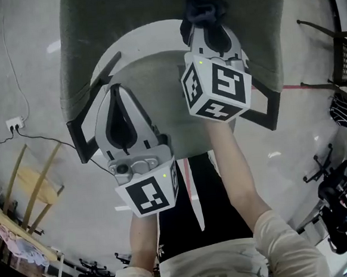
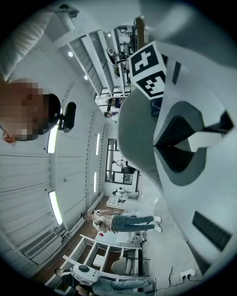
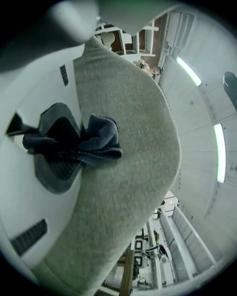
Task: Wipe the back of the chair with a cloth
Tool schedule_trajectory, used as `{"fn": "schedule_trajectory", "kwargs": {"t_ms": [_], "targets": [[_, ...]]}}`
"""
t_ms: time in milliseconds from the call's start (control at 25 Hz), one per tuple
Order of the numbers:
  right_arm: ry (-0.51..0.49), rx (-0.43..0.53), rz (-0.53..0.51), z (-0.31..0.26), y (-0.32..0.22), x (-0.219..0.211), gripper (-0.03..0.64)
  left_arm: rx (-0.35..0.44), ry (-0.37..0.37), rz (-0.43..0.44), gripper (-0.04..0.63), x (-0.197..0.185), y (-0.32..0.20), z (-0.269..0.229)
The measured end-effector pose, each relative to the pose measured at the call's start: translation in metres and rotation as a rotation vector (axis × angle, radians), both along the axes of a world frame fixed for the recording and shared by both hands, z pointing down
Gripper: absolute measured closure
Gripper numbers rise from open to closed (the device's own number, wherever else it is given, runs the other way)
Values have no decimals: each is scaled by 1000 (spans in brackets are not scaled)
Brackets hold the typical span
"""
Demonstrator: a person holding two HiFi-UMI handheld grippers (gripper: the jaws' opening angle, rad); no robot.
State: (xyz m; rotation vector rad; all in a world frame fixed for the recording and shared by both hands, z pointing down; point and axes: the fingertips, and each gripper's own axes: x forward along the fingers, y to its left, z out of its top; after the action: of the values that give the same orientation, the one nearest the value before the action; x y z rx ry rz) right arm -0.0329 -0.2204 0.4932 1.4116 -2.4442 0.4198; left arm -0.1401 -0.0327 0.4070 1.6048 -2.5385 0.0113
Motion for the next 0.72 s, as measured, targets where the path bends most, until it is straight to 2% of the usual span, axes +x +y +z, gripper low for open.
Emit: {"fn": "schedule_trajectory", "kwargs": {"t_ms": [480,640,720], "targets": [[6,16,394,-9,11,130,558,-16,25,221,580,61,-40,8],[20,26,487,-14,27,163,558,-59,75,359,580,89,-58,19],[22,26,527,-15,35,175,558,-69,74,403,580,99,-64,22]]}}
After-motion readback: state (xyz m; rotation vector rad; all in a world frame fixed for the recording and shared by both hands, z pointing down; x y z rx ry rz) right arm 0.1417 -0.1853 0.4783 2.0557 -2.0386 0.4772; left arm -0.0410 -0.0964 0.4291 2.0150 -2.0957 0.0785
